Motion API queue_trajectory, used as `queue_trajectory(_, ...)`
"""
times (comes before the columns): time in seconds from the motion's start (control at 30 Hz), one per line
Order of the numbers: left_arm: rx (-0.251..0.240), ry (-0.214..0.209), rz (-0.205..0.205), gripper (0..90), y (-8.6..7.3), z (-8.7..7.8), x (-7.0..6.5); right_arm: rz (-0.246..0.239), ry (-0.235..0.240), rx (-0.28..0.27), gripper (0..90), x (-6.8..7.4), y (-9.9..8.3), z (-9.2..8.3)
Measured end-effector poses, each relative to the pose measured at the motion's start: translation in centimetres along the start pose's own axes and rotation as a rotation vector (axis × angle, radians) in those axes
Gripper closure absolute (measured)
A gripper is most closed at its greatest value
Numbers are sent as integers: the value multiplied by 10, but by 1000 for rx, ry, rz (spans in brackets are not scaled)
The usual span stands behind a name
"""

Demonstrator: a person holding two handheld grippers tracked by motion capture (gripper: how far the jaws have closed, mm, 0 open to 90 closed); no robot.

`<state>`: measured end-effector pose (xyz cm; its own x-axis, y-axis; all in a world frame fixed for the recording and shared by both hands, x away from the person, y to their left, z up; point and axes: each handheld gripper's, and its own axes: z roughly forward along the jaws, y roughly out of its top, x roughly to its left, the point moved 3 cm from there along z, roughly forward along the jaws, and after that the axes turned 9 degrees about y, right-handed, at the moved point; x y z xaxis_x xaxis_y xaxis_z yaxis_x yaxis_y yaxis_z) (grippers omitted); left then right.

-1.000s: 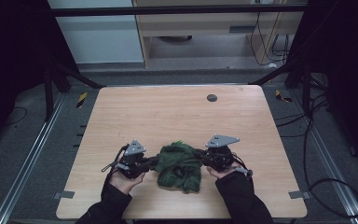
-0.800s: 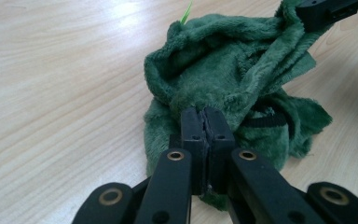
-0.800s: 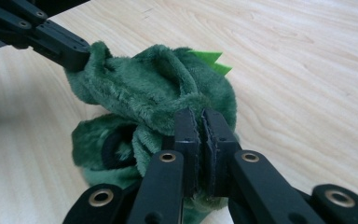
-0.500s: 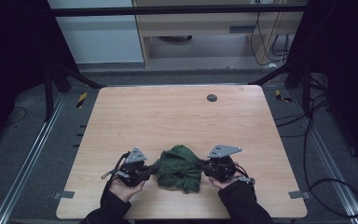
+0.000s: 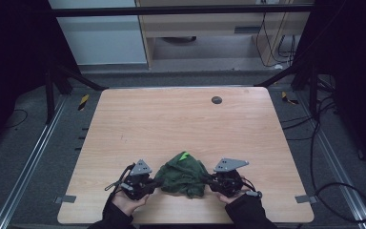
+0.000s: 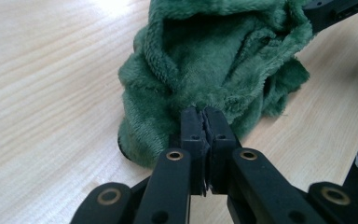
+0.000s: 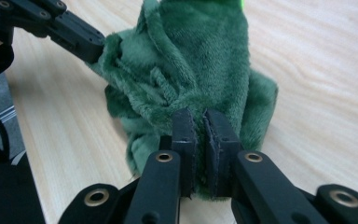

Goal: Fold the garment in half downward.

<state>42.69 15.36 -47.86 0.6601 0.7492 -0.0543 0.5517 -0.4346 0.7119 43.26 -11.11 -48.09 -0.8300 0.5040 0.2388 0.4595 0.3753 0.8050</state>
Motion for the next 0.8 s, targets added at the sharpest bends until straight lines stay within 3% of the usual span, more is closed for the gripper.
queue_trajectory(0.43,46,-17,31,874,-10,12,-8,9,4,55,790,3,-15,10)
queue_trajectory(0.8,11,-3,0,811,-5,2,-1,12,-4,42,734,3,-12,7)
